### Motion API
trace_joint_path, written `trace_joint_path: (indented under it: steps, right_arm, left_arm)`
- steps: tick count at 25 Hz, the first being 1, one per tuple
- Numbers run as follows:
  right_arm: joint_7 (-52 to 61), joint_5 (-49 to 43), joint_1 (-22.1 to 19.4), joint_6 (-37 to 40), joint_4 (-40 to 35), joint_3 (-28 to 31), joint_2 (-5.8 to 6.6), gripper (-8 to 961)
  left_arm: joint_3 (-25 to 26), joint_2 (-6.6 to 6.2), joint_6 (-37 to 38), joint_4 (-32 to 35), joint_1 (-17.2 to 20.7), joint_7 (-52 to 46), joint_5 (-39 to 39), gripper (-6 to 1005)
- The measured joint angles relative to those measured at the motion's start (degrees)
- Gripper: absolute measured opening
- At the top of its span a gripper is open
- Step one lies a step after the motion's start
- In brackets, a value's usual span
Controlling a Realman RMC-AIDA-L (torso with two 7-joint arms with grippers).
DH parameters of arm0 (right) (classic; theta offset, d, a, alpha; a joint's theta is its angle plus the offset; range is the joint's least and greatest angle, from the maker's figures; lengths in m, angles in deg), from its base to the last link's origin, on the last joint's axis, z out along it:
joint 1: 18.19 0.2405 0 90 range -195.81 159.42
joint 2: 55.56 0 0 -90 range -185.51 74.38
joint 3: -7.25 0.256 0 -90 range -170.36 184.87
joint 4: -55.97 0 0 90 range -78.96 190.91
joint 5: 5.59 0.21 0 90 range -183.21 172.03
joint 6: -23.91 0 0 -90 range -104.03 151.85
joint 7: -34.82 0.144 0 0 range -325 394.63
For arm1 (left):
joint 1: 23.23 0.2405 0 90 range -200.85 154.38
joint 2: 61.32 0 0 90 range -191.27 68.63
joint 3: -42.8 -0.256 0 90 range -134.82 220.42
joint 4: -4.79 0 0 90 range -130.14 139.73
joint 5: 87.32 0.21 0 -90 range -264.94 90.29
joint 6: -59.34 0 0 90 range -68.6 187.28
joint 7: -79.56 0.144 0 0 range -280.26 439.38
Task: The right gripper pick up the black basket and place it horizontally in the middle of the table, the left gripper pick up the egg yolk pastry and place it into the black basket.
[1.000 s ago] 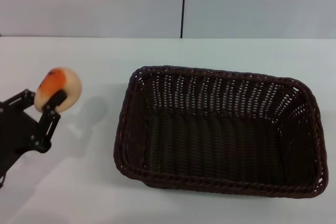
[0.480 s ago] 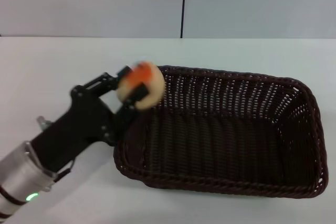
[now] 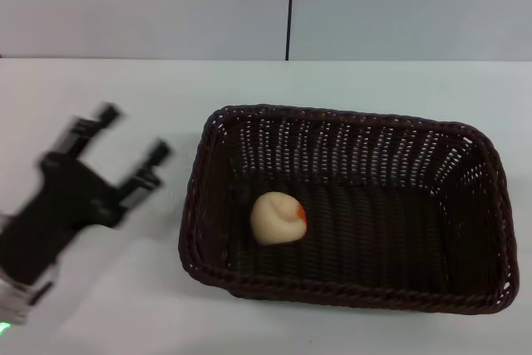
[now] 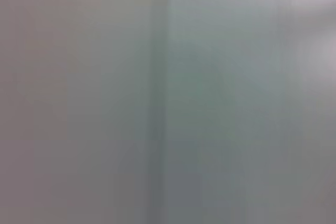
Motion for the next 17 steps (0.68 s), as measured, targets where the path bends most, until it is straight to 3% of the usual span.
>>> trace_joint_path:
  steps: [2,3,4,6,7,11,17]
  right_arm:
    - [-2.3,0.05,0.31,1.39,1.78,0.04,-0.06,760]
    - [-3.98,0.06,0.47,2.3,2.95,0.25,-0.07,760]
    - [-5.65,0.06,0.51,3.08,4.11,0.55,-0.11,760]
    - [-9.18,0.12,0.67,4.58,7.48,2.33,-0.15,760]
    - [-10.8,0.15,0.74,5.05,9.26,3.55,-0.18,760]
    - [-18.87,0.2,0.78,5.01,14.99,7.24,-0.21,760]
    - [-26.15,0.24,2.64,3.69,17.98,8.51,-0.31,760]
  left_arm:
    - [0.0,0.0,0.0,0.0,0.0,0.0,0.0,677]
    - [3.25,0.07,-0.44,0.57,1.04,0.01,-0.14,730]
    - [13.18,0.11,-1.74,1.17,3.64,0.02,-0.27,784]
    - [18.5,0.1,-2.48,1.24,4.79,0.02,-0.27,815]
    - [24.47,0.09,-3.79,1.32,5.74,0.09,-0.3,831]
    - [31.3,0.2,-7.07,1.33,6.27,1.25,-0.33,862]
    - [33.19,0.32,-8.15,0.74,6.58,5.49,-0.31,862]
